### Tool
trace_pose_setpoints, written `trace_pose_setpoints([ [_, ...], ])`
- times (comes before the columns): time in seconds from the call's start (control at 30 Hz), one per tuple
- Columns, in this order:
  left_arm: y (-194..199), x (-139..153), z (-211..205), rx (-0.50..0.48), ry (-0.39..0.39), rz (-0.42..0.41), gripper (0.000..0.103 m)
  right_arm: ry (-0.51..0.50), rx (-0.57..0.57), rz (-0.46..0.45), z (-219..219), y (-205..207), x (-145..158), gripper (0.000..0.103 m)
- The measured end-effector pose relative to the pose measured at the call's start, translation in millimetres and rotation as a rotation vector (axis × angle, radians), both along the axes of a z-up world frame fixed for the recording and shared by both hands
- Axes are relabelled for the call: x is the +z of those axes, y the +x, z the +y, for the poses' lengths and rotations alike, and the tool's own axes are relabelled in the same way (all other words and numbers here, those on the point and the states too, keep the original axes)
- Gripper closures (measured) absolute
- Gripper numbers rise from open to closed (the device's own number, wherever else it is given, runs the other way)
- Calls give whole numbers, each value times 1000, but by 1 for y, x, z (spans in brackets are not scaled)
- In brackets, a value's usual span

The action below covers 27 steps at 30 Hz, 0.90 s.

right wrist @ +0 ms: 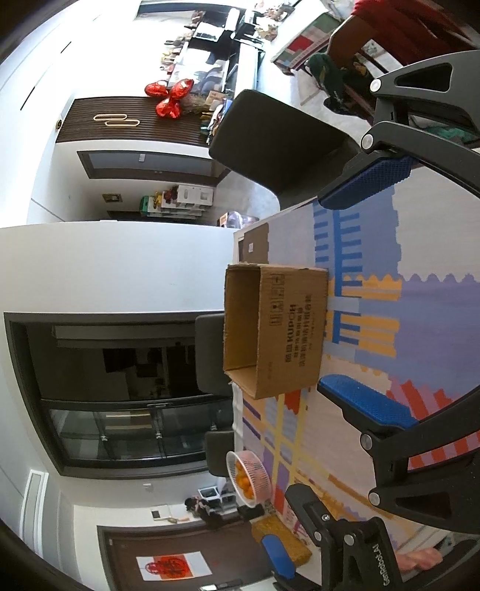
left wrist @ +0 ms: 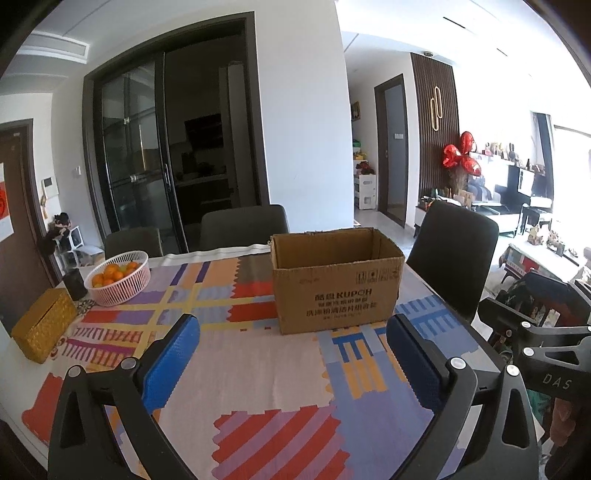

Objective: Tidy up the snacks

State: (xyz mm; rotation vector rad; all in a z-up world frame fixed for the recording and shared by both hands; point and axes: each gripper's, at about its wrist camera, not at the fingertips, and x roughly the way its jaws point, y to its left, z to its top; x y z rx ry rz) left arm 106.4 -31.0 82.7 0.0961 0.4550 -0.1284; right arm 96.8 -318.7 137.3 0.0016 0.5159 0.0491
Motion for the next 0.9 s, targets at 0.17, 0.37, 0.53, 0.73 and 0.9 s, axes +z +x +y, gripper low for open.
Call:
trace_pose_setpoints([
  [0.17, -2, -2, 2, 0, -17, 17, 0, -11, 4, -1, 2, -5, 0, 11],
  [0.37, -3, -3, 1, -10, -15, 27, 0, -17, 13, -10, 2, -9, 1, 11],
  [0.53, -1, -4, 2, -5, -10, 30, 0, -8, 13, -3, 1, -8, -1, 11],
  [0.73, 0, -4, 1, -11, -14, 32, 0, -1, 12, 12, 0, -7, -2, 11],
  [0.9, -1, -4, 2, -13, -18, 27, 0, -1, 12, 14, 0, -6, -4, 11],
])
